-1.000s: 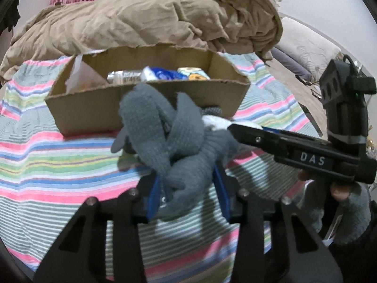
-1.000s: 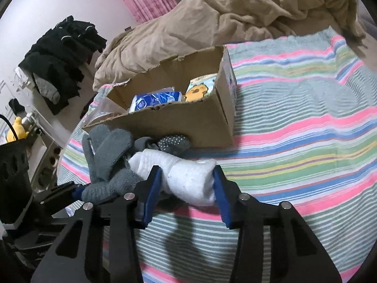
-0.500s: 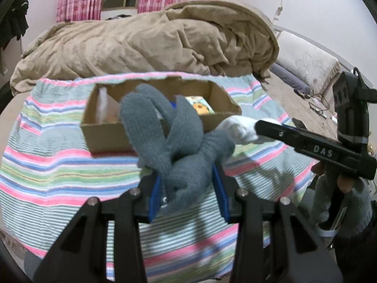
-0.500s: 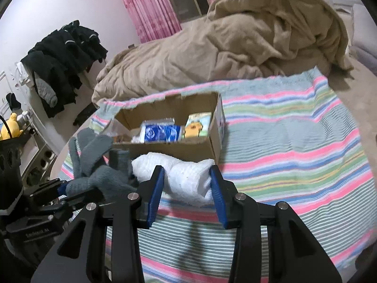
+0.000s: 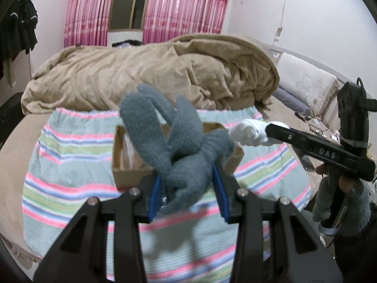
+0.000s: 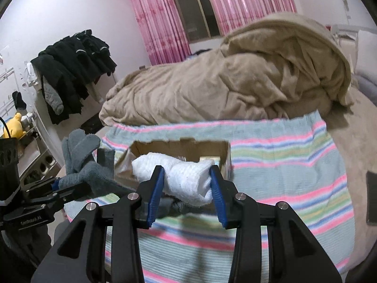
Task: Organize objects
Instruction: 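Place the white socks and grey glove into the box and open both tools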
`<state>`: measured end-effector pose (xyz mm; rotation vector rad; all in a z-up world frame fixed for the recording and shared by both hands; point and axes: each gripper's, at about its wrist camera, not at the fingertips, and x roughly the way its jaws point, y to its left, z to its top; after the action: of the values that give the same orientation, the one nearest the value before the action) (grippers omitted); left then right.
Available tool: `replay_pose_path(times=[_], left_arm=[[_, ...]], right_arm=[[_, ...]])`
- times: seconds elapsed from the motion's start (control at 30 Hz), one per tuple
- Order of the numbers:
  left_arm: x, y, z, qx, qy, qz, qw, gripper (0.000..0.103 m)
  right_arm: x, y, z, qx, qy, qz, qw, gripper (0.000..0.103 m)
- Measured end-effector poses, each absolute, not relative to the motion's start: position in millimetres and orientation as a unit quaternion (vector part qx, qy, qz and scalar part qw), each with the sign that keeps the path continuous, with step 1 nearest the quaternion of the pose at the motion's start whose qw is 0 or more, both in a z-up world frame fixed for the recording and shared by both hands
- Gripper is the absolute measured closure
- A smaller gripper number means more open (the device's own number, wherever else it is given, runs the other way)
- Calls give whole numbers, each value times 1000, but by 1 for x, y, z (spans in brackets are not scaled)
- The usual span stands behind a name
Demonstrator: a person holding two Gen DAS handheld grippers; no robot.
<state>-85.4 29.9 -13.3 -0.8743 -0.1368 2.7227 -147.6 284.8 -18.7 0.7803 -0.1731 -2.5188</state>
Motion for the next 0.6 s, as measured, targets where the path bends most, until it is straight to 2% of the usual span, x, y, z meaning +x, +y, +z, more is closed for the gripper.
replay_pose_path(times=[0.3, 0.6], left_arm=[[-108, 17, 6, -277, -46, 950, 136, 62], [-144, 13, -16, -300, -55, 942, 141, 62]], right_arm=[[-167, 273, -7, 275, -55, -928, 246, 61], [-193, 258, -41, 318, -51, -918, 230, 61]])
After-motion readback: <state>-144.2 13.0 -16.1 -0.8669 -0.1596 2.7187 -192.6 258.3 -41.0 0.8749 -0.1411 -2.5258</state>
